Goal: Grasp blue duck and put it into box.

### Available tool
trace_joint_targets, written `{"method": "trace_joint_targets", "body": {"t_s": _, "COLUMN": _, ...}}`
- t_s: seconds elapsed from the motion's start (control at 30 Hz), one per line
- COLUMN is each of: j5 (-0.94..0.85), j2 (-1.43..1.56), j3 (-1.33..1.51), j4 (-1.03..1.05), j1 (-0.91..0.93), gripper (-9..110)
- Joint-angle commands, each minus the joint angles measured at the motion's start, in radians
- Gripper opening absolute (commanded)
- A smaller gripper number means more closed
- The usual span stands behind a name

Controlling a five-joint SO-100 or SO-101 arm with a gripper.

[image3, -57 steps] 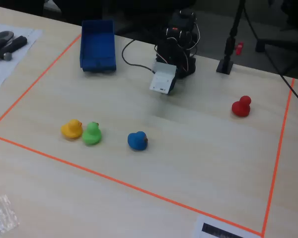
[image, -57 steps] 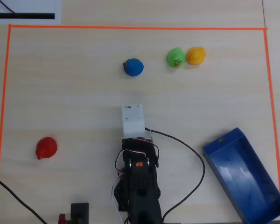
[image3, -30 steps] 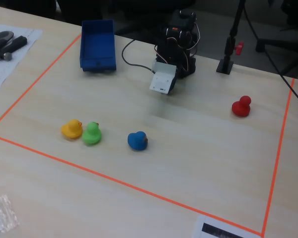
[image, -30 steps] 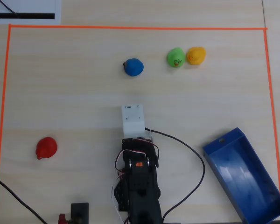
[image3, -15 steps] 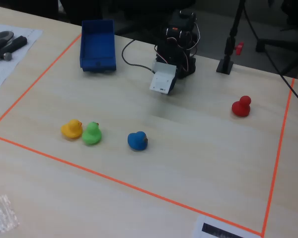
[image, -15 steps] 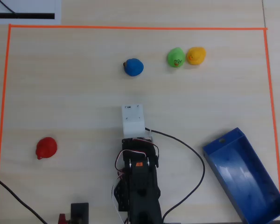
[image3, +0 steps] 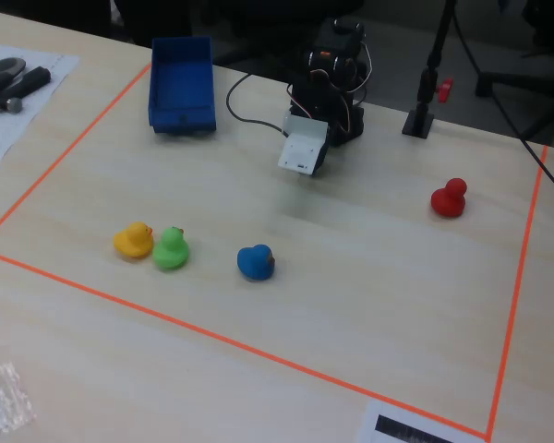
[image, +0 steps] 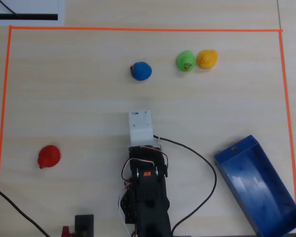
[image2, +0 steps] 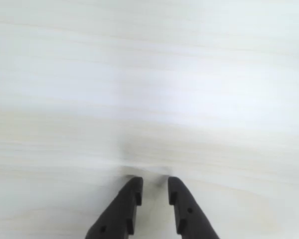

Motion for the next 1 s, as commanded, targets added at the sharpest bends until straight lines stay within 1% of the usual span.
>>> {"method": "trace_joint_targets", "body": {"t_s": 0.0, "j5": -0.008, "j2": 0.0, "j3": 0.008, "j4": 0.006, "j1": 0.0, "gripper": 4}}
{"method": "trace_joint_targets", "body": {"t_s": 0.13, "j5": -0.008, "j2": 0.0, "j3": 0.008, "j4": 0.006, "j1": 0.0, "gripper": 4}}
{"method": "trace_joint_targets", "body": {"t_s": 0.23, "j5": -0.008, "j2": 0.0, "j3": 0.008, "j4": 0.006, "j1": 0.0, "gripper": 0}}
{"method": "trace_joint_targets", "body": {"t_s": 0.3, "j5": -0.008, "j2": 0.0, "j3": 0.008, "j4": 0.005, "j1": 0.002, "gripper": 0}}
{"method": "trace_joint_targets", "body": {"t_s": 0.33, "j5": -0.014, "j2": 0.0, "j3": 0.008, "j4": 0.006, "j1": 0.012, "gripper": 0}}
{"method": "trace_joint_targets", "body": {"t_s": 0.37, "j5": -0.057, "j2": 0.0, "j3": 0.008, "j4": 0.011, "j1": 0.015, "gripper": 0}}
{"method": "trace_joint_targets", "body": {"t_s": 0.43, "j5": -0.064, "j2": -0.031, "j3": -0.017, "j4": -0.046, "j1": 0.006, "gripper": 0}}
{"method": "trace_joint_targets", "body": {"t_s": 0.47, "j5": -0.049, "j2": -0.089, "j3": -0.061, "j4": -0.118, "j1": 0.006, "gripper": 0}}
{"method": "trace_joint_targets", "body": {"t_s": 0.57, "j5": 0.04, "j2": -0.387, "j3": -0.285, "j4": -0.387, "j1": 0.005, "gripper": 0}}
{"method": "trace_joint_targets", "body": {"t_s": 0.63, "j5": 0.121, "j2": -0.646, "j3": -0.492, "j4": -0.548, "j1": 0.008, "gripper": 0}}
{"method": "trace_joint_targets", "body": {"t_s": 0.67, "j5": 0.144, "j2": -0.784, "j3": -0.62, "j4": -0.594, "j1": 0.011, "gripper": 1}}
{"method": "trace_joint_targets", "body": {"t_s": 0.73, "j5": 0.179, "j2": -1.04, "j3": -0.894, "j4": -0.626, "j1": 0.021, "gripper": 4}}
{"method": "trace_joint_targets", "body": {"t_s": 0.83, "j5": 0.189, "j2": -1.365, "j3": -1.278, "j4": -0.62, "j1": 0.044, "gripper": 12}}
{"method": "trace_joint_targets", "body": {"t_s": 0.9, "j5": 0.178, "j2": -1.539, "j3": -1.468, "j4": -0.592, "j1": 0.058, "gripper": 21}}
{"method": "trace_joint_targets", "body": {"t_s": 0.97, "j5": 0.178, "j2": -1.684, "j3": -1.624, "j4": -0.541, "j1": 0.08, "gripper": 35}}
